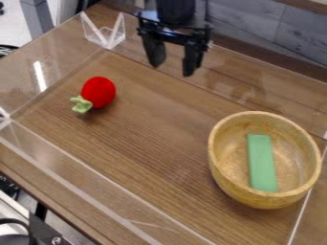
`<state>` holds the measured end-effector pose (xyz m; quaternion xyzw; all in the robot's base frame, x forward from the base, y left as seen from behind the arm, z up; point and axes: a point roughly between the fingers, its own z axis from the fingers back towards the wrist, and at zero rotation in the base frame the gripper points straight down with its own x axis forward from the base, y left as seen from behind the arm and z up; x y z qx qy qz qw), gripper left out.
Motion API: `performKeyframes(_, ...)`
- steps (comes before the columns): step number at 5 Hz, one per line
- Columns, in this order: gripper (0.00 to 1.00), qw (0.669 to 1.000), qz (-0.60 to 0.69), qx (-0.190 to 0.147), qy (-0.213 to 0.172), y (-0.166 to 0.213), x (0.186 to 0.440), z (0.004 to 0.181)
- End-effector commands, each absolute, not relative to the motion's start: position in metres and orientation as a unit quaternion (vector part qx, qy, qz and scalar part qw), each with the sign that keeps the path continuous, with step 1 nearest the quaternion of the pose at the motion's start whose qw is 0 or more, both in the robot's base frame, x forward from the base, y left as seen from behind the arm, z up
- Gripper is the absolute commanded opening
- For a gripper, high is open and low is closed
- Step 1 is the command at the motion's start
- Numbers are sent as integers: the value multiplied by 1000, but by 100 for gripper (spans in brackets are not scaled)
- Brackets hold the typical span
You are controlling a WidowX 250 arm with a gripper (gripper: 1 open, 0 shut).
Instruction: Move the red fruit to the left
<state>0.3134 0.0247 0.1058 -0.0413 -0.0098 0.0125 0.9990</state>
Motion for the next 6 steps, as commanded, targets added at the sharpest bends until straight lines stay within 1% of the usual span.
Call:
performKeyframes(1, 100, 998, -4, -32, -45, 22, 317, 127)
performKeyframes(2, 100, 998, -27, -26, -46, 21, 319, 126)
performKeyframes(3, 0, 999, 12, -19, -48, 40, 316, 118)
performKeyframes(4, 100, 997, 50, -13, -50, 57, 313, 113)
performKeyframes(6, 100, 998, 26, -19, -50, 45, 325, 110)
